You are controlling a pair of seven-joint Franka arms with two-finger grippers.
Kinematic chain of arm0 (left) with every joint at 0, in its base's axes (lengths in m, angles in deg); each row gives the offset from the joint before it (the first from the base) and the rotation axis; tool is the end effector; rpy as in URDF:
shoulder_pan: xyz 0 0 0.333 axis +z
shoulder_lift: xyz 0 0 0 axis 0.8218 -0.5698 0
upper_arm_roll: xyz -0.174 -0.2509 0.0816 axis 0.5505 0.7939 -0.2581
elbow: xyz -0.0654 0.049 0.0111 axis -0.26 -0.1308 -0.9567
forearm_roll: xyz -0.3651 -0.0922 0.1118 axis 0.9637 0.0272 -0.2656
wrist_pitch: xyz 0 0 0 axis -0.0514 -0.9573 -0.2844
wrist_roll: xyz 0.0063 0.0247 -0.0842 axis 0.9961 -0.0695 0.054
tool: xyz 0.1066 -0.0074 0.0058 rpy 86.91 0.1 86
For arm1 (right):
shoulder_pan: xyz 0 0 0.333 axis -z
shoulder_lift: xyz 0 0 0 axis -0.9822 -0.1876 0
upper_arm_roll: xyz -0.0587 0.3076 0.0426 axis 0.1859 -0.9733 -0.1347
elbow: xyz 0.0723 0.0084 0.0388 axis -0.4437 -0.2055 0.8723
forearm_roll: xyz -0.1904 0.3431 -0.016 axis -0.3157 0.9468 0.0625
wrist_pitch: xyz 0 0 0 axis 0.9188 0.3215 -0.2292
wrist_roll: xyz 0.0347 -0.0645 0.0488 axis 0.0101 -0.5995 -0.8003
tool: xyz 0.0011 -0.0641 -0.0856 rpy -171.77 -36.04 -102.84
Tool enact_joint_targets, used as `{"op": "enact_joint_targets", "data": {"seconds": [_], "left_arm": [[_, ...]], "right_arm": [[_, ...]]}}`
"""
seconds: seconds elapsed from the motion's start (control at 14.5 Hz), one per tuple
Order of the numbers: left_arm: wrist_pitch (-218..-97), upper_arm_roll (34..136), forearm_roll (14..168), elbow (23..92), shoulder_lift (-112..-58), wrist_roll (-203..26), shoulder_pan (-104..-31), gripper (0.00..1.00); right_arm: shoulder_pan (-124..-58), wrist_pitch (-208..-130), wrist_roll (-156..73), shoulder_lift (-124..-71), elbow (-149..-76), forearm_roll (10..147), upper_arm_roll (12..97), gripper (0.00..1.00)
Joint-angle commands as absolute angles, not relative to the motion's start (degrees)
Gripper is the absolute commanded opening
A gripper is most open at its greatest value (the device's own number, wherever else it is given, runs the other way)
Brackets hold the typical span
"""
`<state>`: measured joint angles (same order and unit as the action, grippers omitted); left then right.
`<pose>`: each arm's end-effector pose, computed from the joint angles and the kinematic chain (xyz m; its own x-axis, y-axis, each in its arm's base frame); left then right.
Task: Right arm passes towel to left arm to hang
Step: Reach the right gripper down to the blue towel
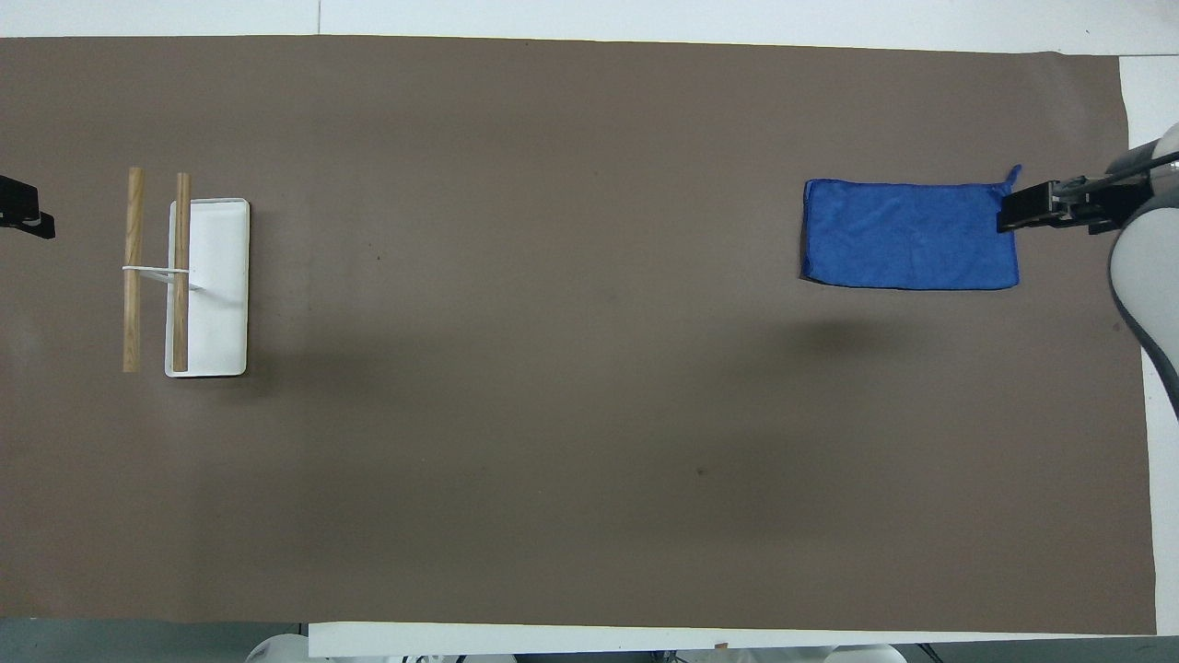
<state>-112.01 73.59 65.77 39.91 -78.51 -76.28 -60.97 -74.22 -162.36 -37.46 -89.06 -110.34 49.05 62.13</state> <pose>0.5742 0.0247 0.5819 0.9944 0.0982 -0.0393 0.0979 -0.9951 -0.0106 0.5993 -0.0550 0.4901 0.9985 -0.0357 0.0406 -0.0349 -0.9992 -0.0196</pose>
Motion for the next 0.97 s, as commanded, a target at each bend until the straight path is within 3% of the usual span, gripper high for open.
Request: {"op": "enact_joint_targets", "data": {"seconds": [0.0, 0.21, 0.41, 0.9], "left_arm": [[-111.8, 73.4, 65.9, 40.7, -77.9, -76.2, -61.2, 1.00], [-111.8, 73.4, 65.9, 40.7, -77.9, -76.2, -61.2, 1.00], [-111.8, 73.4, 65.9, 40.7, -77.9, -76.2, -61.2, 1.00], [-111.8, 73.4, 65.9, 40.7, -77.9, -76.2, -61.2, 1.00]], "right_arm": [[-75.0, -170.3, -38.8, -90.3, -115.9, 50.8, 62.0, 1.00], [-75.5, -179.7, -39.0, -93.2, -121.7, 50.8, 62.0, 1.00], [-75.2, -182.7, -44.8, -97.9, -121.9, 50.8, 62.1, 1.00], [-74.3, -189.8, -48.4, -100.2, -125.7, 49.8, 62.2, 0.95]]}}
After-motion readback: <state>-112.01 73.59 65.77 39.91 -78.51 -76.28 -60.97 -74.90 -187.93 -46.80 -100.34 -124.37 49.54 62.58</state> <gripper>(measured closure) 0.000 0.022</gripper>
